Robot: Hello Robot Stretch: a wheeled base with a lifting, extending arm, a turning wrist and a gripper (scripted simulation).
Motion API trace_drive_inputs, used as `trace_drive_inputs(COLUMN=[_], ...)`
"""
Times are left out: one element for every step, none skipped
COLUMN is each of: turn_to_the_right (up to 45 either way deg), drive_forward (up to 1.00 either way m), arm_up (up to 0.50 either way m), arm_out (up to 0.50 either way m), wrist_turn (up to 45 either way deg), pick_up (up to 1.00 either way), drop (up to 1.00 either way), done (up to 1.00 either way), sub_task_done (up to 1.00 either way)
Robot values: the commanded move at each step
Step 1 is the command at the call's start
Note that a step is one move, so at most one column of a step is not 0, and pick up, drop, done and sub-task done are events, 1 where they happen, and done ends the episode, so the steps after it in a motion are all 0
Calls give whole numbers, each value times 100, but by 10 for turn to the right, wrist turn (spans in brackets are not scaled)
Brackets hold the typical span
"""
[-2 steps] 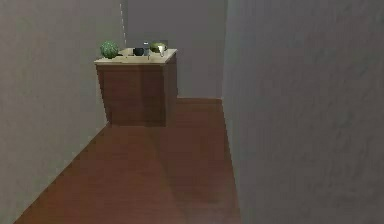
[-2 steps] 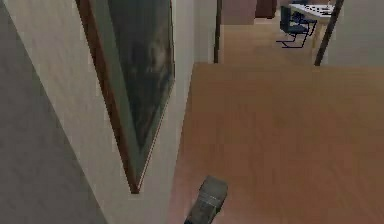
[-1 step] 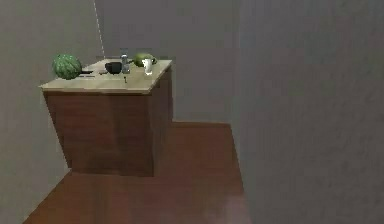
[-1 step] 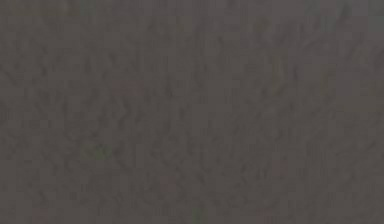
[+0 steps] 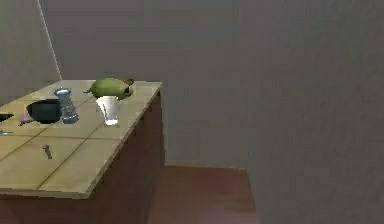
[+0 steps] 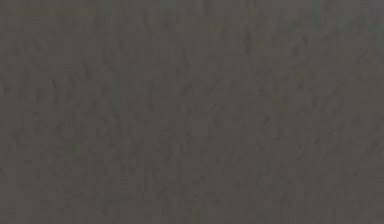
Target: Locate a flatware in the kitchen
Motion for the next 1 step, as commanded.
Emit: trace_drive_inputs(turn_to_the_right=[0], drive_forward=[90], arm_up=[0], arm_out=[0], wrist_turn=[0], pick_up=[0], drop=[0], done=[0], sub_task_done=[0])
